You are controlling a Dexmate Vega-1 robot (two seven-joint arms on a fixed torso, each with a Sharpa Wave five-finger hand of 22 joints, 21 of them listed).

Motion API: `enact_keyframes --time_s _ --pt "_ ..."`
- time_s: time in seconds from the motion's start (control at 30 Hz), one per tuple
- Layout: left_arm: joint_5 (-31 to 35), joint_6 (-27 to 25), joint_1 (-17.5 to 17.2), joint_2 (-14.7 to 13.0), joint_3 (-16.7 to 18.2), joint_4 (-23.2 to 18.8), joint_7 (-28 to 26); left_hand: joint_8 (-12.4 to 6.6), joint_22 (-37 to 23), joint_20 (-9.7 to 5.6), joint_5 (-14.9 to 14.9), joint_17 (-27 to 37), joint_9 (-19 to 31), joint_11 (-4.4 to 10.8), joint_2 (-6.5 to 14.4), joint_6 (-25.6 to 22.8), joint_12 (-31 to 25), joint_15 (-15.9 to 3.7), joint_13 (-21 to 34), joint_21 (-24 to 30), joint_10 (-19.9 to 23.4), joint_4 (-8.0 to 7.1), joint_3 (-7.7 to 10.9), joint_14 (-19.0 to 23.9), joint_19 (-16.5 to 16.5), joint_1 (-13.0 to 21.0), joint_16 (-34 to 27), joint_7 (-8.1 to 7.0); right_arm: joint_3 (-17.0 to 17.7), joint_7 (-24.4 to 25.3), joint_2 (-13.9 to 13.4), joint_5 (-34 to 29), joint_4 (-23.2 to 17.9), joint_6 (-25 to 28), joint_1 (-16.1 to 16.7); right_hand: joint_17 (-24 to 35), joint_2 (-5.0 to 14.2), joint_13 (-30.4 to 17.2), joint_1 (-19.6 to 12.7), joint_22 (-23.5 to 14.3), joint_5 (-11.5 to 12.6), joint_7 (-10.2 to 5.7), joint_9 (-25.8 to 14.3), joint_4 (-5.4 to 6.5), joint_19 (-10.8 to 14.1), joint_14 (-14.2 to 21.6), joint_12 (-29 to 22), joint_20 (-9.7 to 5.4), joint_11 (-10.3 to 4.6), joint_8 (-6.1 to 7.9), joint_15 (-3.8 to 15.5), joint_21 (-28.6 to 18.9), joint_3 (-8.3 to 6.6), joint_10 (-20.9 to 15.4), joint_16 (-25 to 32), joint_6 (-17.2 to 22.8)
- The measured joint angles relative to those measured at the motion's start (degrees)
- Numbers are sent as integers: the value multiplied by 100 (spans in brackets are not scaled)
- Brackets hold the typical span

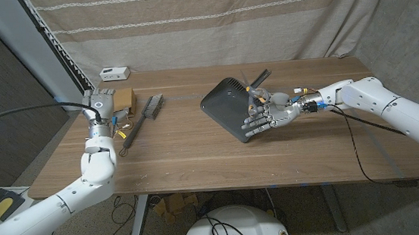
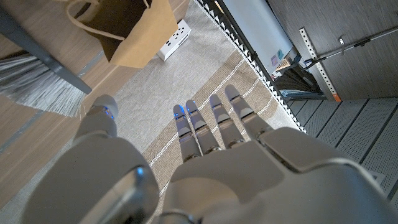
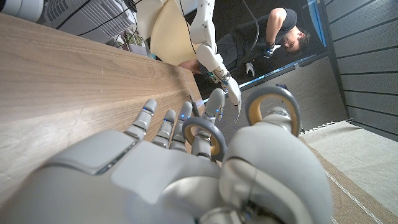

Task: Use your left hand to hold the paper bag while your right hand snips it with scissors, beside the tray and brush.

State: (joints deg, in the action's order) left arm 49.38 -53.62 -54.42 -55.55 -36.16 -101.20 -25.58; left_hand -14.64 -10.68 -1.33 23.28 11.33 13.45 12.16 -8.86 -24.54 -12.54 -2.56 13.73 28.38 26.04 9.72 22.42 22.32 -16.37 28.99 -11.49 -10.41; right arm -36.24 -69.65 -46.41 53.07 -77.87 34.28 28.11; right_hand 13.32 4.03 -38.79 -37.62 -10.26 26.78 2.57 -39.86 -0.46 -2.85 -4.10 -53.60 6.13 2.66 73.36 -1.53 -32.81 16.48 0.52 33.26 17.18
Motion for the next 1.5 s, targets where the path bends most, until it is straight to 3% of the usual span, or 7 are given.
enact_keyframes --time_s 1.5 --pt "-37 -170 569 461 -497 763 -100 0 0 0 -1 -1 28 -21 0 80 0 -11 26 -22 -21 -24 -24 32 -62 45 0 80 60 136 -62 81 -94 57 72 15 0 -38 0 1 0 -1 5 -36 62 0 20 2 12 -1 0 133 -12 13 -44 -1"
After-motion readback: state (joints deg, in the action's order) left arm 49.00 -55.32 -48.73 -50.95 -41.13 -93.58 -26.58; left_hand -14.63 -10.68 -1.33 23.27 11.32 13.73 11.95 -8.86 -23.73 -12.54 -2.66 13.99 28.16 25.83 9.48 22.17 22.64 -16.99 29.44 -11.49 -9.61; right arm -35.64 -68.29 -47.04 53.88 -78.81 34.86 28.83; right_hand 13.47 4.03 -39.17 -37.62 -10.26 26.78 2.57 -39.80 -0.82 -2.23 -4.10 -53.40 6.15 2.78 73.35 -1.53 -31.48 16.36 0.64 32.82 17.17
